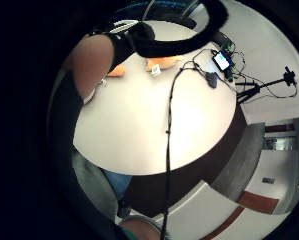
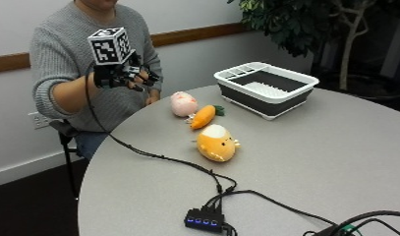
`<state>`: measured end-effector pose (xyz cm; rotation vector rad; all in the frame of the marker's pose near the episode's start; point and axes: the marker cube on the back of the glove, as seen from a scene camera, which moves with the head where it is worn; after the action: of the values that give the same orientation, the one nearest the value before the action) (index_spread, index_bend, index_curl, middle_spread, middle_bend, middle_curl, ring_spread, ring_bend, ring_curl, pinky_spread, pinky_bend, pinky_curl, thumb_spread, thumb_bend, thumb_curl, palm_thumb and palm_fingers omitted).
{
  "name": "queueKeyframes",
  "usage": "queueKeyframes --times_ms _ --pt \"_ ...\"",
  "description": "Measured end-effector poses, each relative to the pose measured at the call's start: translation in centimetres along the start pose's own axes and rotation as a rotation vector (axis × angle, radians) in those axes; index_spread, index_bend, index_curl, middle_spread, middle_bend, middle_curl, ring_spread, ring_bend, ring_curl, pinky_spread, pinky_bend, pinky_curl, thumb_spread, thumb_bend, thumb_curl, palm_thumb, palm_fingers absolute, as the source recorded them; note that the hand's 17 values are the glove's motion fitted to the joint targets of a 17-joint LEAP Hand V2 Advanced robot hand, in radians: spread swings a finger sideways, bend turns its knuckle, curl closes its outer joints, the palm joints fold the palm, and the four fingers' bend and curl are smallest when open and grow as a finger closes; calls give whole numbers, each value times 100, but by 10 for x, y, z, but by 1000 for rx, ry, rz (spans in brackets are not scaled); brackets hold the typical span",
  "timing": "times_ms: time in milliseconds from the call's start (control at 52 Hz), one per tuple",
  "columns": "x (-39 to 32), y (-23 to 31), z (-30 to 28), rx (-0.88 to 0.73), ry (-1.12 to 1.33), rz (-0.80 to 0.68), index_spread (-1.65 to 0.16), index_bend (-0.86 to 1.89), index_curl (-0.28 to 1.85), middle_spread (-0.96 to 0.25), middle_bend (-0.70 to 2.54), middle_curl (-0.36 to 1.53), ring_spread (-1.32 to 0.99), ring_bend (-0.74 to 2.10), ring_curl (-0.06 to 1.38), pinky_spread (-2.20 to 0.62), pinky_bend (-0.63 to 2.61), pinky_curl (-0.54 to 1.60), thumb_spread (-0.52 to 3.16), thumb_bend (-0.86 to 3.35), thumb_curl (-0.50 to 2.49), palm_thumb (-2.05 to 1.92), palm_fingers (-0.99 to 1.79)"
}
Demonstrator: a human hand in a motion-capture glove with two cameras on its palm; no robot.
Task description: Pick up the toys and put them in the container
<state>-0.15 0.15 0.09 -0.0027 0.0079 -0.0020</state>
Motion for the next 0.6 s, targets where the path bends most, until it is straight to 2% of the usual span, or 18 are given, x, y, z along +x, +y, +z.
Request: queueKeyframes --times_ms 115,231,596 --pt "0 0 1 4 12 2 -23 26 12 -13 15 4 -14 22 6 1 57 17 84 1 3 -1 30" --pt "0 1 2 -3 7 9 -28 26 16 -17 16 7 -19 24 8 1 60 21 112 0 7 -1 27" --pt "1 -12 4 7 6 18 -34 26 26 -20 17 15 -24 28 13 1 65 26 140 -2 15 -3 21"
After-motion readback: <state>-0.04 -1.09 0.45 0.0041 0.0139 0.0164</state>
